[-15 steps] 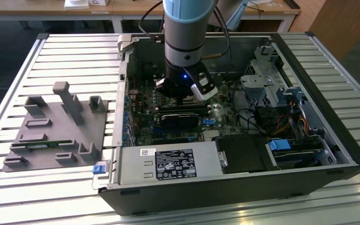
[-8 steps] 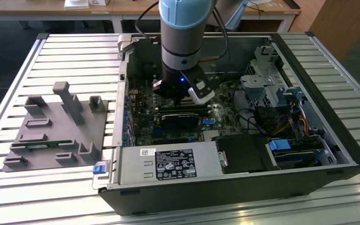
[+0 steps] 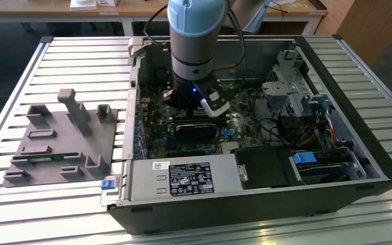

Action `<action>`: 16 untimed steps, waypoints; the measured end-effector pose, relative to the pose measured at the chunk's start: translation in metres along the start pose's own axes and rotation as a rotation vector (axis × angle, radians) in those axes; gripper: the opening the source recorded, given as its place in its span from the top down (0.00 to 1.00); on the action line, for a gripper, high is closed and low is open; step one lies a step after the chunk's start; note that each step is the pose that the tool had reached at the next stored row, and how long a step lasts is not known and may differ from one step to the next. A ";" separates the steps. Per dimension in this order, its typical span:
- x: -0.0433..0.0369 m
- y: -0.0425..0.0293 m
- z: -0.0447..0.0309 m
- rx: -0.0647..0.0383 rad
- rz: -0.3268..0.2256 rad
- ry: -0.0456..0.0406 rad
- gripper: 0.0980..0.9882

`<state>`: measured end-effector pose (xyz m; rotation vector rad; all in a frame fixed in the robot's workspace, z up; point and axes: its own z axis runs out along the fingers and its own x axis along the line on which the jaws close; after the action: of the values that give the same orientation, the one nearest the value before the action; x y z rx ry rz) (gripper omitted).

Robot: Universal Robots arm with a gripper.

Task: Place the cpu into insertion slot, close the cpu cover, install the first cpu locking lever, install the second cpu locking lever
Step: 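Install the second cpu locking lever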

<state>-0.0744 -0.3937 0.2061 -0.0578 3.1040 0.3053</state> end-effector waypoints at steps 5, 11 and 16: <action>0.0019 -0.0012 0.0044 -0.016 0.000 -0.0018 0.99; 0.0022 -0.0018 0.0078 -0.032 0.000 -0.0025 0.99; 0.0025 -0.0018 0.0090 -0.039 0.000 -0.0026 0.99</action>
<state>-0.0767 -0.3938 0.1969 -0.0574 3.0957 0.3649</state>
